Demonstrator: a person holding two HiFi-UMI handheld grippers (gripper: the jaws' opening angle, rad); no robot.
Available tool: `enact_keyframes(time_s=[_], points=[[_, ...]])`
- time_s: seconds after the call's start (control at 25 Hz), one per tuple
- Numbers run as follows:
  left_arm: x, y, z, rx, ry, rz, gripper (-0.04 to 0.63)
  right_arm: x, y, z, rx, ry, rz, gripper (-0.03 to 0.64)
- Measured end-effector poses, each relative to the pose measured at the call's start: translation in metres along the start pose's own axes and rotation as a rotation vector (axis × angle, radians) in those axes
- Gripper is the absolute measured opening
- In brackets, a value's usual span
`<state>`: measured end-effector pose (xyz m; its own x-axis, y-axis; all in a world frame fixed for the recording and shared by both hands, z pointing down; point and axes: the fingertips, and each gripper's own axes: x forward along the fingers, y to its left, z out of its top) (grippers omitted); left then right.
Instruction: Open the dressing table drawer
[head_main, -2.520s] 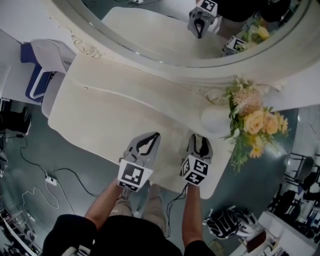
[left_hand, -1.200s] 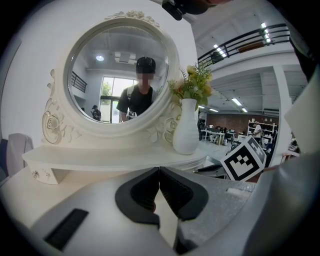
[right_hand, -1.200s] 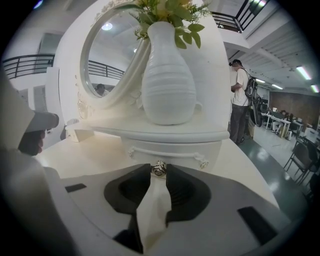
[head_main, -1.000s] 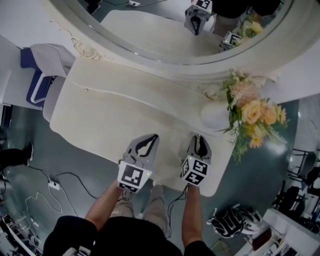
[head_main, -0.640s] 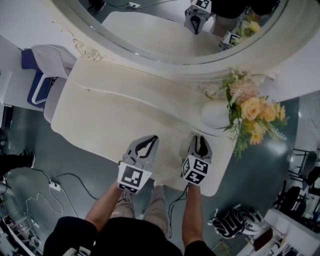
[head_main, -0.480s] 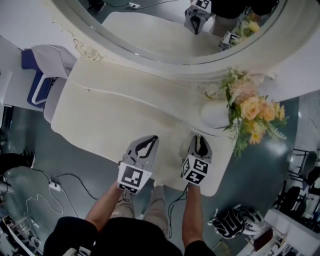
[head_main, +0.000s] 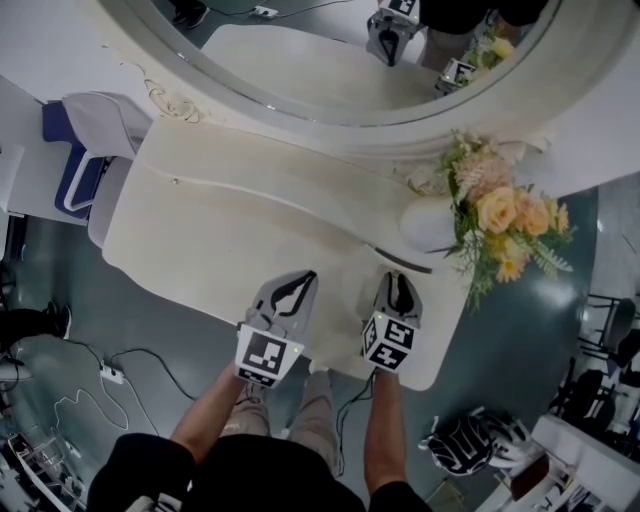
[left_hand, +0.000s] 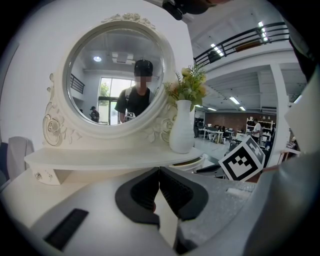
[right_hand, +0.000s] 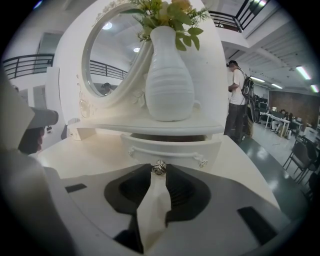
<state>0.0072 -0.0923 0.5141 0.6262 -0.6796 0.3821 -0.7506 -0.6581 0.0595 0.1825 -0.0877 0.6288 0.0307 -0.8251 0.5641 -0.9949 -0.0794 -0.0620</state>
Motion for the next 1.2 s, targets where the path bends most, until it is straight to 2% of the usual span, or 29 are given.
enact_keyframes(time_s=[1.2], points=[[-0.018, -0.009, -0.005, 0.012, 0.000, 0.000, 0.005, -0.033, 0.016, -0.021, 0.003, 0.009, 0.027, 0.084]])
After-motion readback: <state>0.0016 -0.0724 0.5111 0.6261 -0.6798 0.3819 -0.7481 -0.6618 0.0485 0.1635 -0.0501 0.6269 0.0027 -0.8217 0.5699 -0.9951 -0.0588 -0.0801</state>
